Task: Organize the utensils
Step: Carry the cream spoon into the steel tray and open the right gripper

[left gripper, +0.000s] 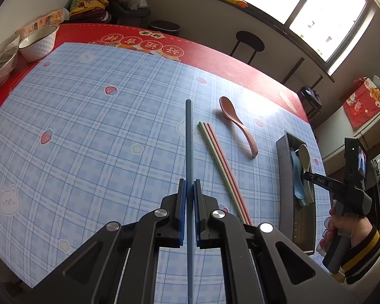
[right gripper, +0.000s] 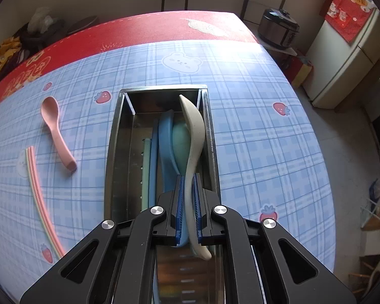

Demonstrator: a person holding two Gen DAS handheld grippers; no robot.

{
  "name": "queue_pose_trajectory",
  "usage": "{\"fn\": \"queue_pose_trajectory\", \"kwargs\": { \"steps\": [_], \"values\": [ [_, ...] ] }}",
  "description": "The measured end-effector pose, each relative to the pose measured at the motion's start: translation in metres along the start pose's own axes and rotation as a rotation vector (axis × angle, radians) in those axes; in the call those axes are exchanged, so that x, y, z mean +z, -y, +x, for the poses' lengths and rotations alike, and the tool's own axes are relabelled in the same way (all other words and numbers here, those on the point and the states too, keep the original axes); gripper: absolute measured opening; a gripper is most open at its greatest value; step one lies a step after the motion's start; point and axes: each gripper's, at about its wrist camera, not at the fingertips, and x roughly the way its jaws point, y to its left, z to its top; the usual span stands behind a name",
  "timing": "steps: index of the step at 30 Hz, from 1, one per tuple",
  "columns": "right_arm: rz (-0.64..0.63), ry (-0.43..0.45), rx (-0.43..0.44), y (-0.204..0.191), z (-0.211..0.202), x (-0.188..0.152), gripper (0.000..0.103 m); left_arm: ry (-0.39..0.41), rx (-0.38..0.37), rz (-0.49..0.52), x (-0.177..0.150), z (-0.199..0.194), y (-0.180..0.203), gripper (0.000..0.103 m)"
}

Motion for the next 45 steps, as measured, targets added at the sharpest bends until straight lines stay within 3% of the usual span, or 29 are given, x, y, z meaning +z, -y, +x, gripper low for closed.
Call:
{"fn": "queue_pose_trajectory", "kwargs": {
  "steps": [5, 9, 12, 19, 24, 33, 36, 45],
  "values": [
    [0.025, 0.003, 0.069, 0.003, -0.015, -0.008, 0.010, -0.006, -0.023, 0.024, 0.006, 0.003, 0.012, 0.006],
    [0.082, 0.023, 0.135, 0.014, -0.033, -0.021, 0.027, -0.021, -0.055, 0.050, 0.008, 0.008, 0.025, 0.006],
    [0.099, 0.037, 0.172, 0.021, -0.043, -0.034, 0.045, -0.039, -0.079, 0.072, 0.009, 0.013, 0.039, 0.006],
    [0.121, 0.093, 0.264, 0.037, -0.063, -0.058, 0.060, -0.079, -0.131, 0.130, 0.011, 0.027, 0.077, 0.006],
    [0.119, 0.127, 0.282, 0.055, -0.073, -0.060, 0.068, -0.117, -0.157, 0.159, 0.009, 0.040, 0.106, 0.006],
    [0.141, 0.137, 0.272, 0.093, -0.073, -0.060, 0.073, -0.193, -0.198, 0.186, 0.000, 0.076, 0.166, 0.006],
    [0.155, 0.134, 0.291, 0.105, -0.072, -0.060, 0.085, -0.211, -0.207, 0.181, -0.002, 0.088, 0.182, 0.006],
    [0.183, 0.144, 0.316, 0.133, -0.069, -0.058, 0.086, -0.233, -0.152, 0.196, -0.011, 0.120, 0.216, 0.006]
  ]
}}
